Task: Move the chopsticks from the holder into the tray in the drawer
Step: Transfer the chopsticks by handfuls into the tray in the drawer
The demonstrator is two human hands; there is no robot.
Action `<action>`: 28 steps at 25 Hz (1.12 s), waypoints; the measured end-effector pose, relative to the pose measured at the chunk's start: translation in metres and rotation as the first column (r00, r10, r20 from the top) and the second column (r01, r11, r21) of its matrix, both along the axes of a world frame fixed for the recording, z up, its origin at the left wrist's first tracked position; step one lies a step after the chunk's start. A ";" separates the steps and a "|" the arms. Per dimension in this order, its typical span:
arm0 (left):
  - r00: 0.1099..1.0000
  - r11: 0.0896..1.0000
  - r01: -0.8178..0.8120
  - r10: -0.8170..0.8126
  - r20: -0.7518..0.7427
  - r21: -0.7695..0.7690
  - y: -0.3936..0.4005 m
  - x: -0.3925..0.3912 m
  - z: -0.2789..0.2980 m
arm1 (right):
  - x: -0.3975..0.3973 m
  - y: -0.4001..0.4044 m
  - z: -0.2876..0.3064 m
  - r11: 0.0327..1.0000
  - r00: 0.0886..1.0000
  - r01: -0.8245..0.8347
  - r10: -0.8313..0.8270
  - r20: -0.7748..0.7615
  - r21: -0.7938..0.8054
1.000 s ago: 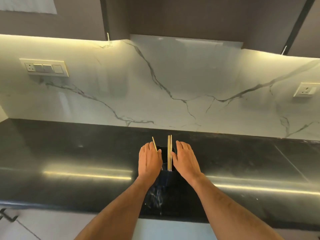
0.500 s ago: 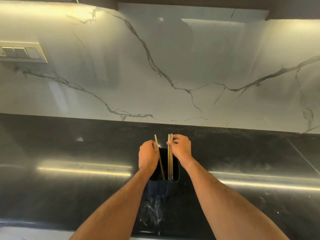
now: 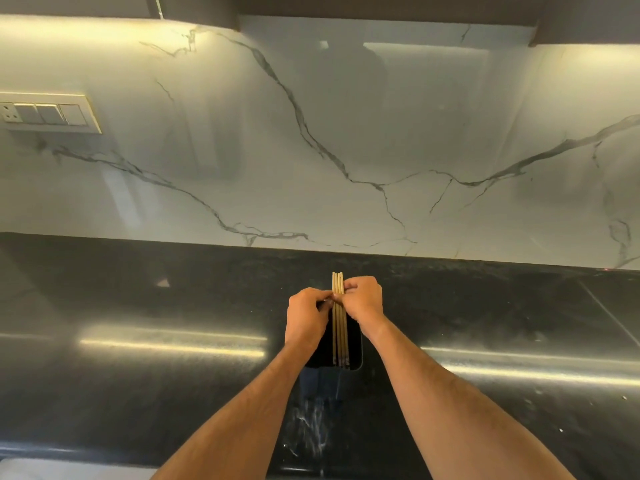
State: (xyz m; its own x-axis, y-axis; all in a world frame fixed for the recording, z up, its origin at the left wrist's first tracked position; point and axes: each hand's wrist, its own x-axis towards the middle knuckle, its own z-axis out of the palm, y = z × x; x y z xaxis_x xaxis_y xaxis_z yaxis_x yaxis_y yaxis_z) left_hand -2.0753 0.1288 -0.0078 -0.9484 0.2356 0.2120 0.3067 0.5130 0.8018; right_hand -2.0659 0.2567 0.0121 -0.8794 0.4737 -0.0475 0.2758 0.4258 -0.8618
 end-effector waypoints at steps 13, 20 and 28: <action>0.991 0.946 0.128 -0.131 -0.008 0.298 -0.005 0.024 0.056 | 0.037 -0.030 0.104 0.983 0.890 -0.144 0.079 -0.450 -0.111; 0.957 0.640 0.023 -0.237 0.169 0.768 -0.031 0.058 0.107 | 0.111 -0.022 0.118 0.930 0.925 -0.364 0.356 -0.130 -0.048; 0.885 0.423 -0.120 -0.364 0.290 0.898 -0.073 0.132 0.104 | 0.173 -0.072 0.106 0.906 0.910 -0.414 0.408 0.072 0.094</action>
